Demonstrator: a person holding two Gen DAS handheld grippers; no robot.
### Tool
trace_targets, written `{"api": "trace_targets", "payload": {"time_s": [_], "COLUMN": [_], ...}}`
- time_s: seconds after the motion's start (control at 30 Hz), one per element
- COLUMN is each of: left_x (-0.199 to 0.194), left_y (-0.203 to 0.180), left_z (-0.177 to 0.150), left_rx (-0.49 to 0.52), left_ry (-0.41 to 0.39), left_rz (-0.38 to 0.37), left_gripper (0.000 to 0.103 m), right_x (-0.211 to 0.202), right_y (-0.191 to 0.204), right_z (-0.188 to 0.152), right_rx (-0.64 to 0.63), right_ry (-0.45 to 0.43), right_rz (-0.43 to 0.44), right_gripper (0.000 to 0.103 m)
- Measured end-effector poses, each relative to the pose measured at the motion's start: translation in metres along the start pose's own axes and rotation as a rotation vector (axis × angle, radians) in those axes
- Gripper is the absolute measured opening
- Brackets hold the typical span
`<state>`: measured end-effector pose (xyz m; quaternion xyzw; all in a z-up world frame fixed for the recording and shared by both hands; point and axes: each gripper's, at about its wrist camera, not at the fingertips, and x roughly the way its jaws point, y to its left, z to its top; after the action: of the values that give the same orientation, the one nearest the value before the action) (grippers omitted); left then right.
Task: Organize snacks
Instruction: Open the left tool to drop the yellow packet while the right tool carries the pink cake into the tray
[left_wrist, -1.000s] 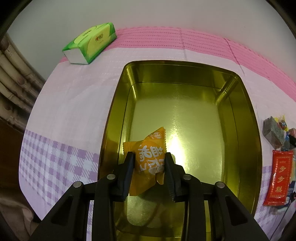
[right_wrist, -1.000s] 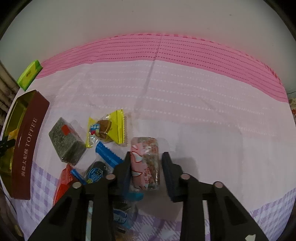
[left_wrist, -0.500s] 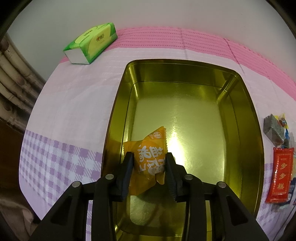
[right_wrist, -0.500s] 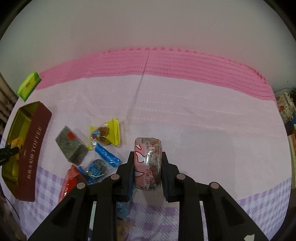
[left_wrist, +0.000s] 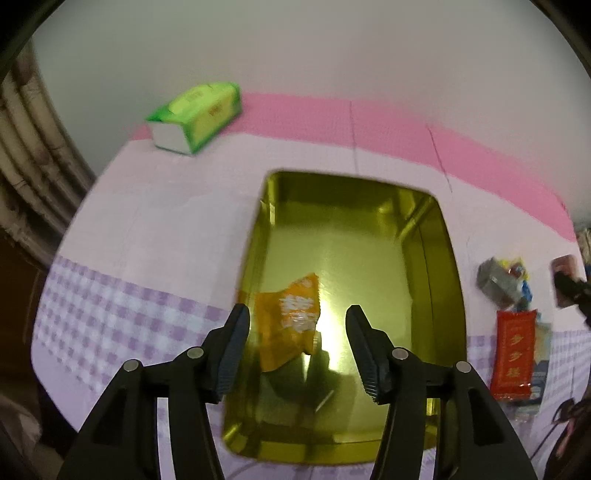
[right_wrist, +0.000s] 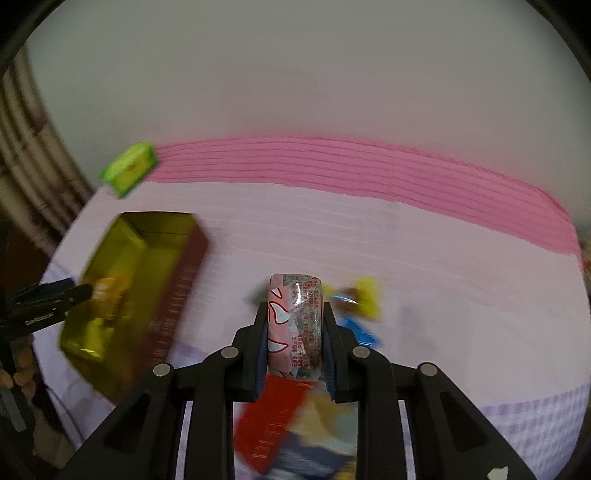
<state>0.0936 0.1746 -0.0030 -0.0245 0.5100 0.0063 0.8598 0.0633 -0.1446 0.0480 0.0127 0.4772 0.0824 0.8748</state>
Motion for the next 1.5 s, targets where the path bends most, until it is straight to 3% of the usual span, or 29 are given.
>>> {"api": "trace_targets", "payload": {"time_s": [0.13,0.27,0.5,0.83,1.03,1.5], "left_x": [-0.022,-0.028,-0.026,-0.019,-0.015,-0.01], "left_y": [0.023,0.05,0.076,0.093,0.089,0.09], "left_z": [-0.008,-0.022,-0.052,-0.051,-0.051,-0.052], "left_rx": [-0.047,-0.106,-0.18,-0.262,-0.245,-0.265], "left_ry": [-0.059,-0.065,-0.04,-0.024,-0.011,0.013], "left_rz": [0.088,0.148,0.16,0.127,0.129,0.09], "left_gripper": [0.06,0.061,0.061,0.061,0.062,0.065], "right_x": [0.01,0.03,0.066,0.121,0.142,0.161], "right_y": [0.05,0.097,0.146,0.16,0.163,0.17], "right_z": [0.008,0.011,0.019,0.037,0.047,0.049], "right_rx": [-0.067,-0.133,-0.206,-0.243,-0.24,-0.253], "right_ry": [0.014,0.039,0.091,0.147,0.165,0.206], "right_rz": [0.082,0.137,0.176,0.105,0.08,0.069], "right_gripper": [0.023,0.023,0.023,0.023,0.023,0.025]}}
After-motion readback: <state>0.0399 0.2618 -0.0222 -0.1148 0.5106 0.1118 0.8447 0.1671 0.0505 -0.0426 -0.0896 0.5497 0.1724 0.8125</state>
